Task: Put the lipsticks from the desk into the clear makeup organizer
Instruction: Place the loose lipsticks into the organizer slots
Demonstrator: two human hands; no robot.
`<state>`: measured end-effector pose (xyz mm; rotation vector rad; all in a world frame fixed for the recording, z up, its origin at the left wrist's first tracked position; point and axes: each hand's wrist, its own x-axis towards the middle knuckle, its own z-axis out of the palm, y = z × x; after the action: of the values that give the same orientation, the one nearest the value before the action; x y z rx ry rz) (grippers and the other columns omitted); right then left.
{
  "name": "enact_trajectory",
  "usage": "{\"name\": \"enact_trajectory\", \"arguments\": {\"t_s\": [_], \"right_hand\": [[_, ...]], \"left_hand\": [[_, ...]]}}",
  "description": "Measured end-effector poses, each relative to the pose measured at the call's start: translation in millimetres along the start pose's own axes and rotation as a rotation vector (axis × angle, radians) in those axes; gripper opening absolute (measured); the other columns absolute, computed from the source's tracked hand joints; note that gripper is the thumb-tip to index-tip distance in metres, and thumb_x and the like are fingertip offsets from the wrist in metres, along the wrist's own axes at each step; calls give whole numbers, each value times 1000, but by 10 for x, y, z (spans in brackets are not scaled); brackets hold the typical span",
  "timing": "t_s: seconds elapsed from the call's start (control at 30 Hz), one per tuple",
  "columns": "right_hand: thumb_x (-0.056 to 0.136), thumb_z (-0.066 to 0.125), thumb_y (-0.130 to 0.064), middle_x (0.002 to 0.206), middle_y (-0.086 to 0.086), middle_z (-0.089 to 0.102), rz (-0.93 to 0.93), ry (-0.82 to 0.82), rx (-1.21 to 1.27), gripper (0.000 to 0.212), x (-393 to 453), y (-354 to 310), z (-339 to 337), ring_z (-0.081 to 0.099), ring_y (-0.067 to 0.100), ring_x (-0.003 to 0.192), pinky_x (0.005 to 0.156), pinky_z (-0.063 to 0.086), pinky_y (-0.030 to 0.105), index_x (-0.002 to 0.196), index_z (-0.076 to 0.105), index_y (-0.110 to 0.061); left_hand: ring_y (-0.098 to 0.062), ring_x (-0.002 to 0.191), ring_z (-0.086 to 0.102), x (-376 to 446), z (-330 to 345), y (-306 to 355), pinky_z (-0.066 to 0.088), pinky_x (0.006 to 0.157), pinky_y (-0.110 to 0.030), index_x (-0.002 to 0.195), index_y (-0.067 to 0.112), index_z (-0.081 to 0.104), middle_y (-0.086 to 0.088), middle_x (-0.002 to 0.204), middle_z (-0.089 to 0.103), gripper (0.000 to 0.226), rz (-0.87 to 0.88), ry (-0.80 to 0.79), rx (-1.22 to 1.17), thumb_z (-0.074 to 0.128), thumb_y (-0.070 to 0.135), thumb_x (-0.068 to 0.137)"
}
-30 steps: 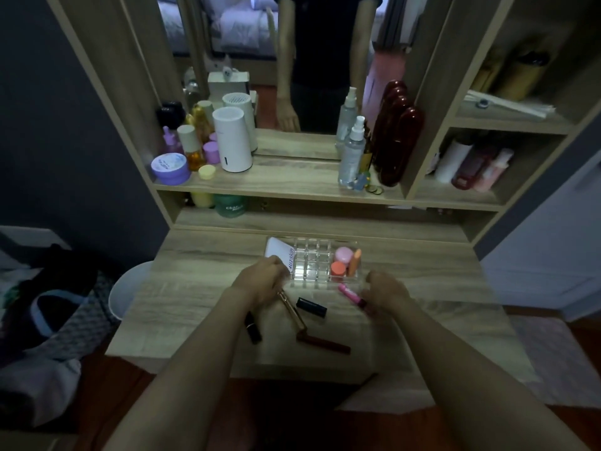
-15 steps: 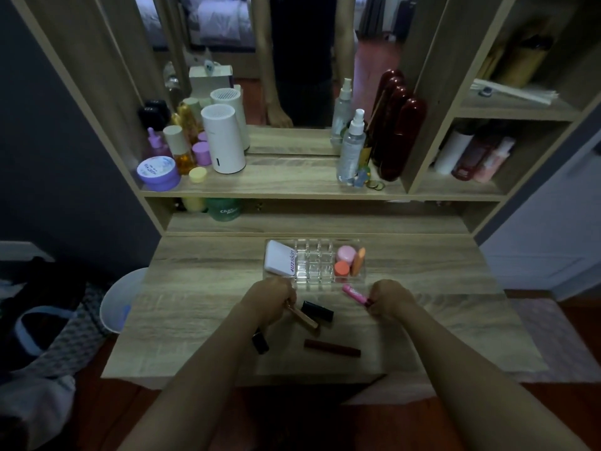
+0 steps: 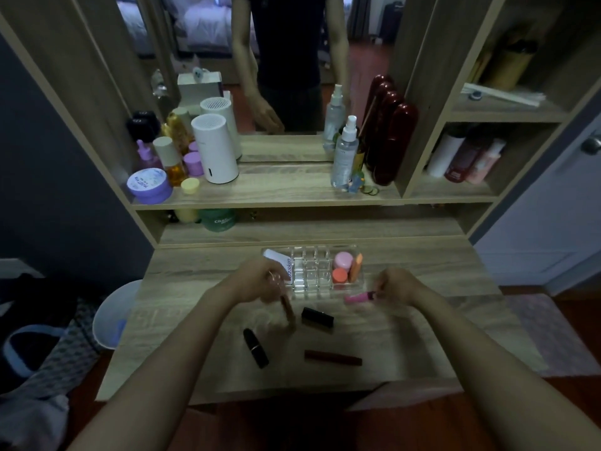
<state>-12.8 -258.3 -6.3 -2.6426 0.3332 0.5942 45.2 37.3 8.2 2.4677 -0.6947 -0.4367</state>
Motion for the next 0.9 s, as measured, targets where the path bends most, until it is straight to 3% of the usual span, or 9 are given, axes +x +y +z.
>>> {"name": "enact_trajectory", "arguments": {"t_s": [0.1, 0.23, 0.33, 0.47, 0.63, 0.77, 0.9], "right_hand": [[81, 67, -6, 100, 13, 75, -65, -19, -2, 15, -19, -144, -259, 59, 11, 69, 66, 44, 21, 94, 76, -4], [81, 66, -4, 83, 8, 74, -164, -12, 42, 14, -59, -445, -637, 58, 7, 58, 50, 45, 12, 92, 76, -4], [80, 67, 1, 62, -5, 62, -211, 101, 178, 8, -37, -688, -805, 55, -1, 41, 34, 37, 4, 87, 70, -2], [77, 70, 0, 77, 4, 62, -239, 302, 209, 13, 105, -969, -786, 54, 11, 60, 58, 44, 24, 84, 64, -8], [78, 65, 1, 97, 16, 72, -223, 370, 134, 15, 325, -1164, -575, 64, 28, 94, 78, 48, 33, 92, 70, -3], [81, 61, -1, 102, 17, 71, -211, 351, 108, 17, 447, -1250, -449, 64, 31, 99, 83, 50, 35, 95, 69, -4], [87, 55, -4, 105, 16, 69, -201, 326, 68, 16, 516, -1293, -350, 62, 33, 100, 83, 49, 36, 96, 69, -6]], "left_hand": [[-22, 79, 66, 75, -241, 65, 50, 70, -31, 100, 12, 72, -14, 93, 73, 27, -3, 74, -154, 75, 5, 74], [-6, 70, 62, 249, -479, 159, 49, 61, -10, 97, 10, 71, 1, 80, 70, 28, -39, 246, -321, 76, 1, 72], [-1, 65, 61, 384, -558, 209, 50, 57, -2, 97, 6, 70, 0, 78, 68, 28, -44, 345, -413, 72, -7, 72], [-8, 71, 63, 535, -543, 228, 48, 63, -10, 98, 6, 68, -5, 84, 69, 26, -41, 372, -353, 69, -6, 75], [-13, 72, 61, 653, -471, 196, 50, 71, -24, 101, 4, 69, -13, 89, 73, 27, -19, 361, -225, 71, -2, 75], [-20, 74, 64, 725, -418, 155, 55, 77, -33, 105, 2, 68, -18, 90, 73, 28, -8, 329, -156, 69, -1, 77], [-10, 70, 57, 808, -344, 130, 51, 71, -25, 105, 6, 68, -13, 92, 72, 26, -13, 315, -120, 68, 4, 79]]}}
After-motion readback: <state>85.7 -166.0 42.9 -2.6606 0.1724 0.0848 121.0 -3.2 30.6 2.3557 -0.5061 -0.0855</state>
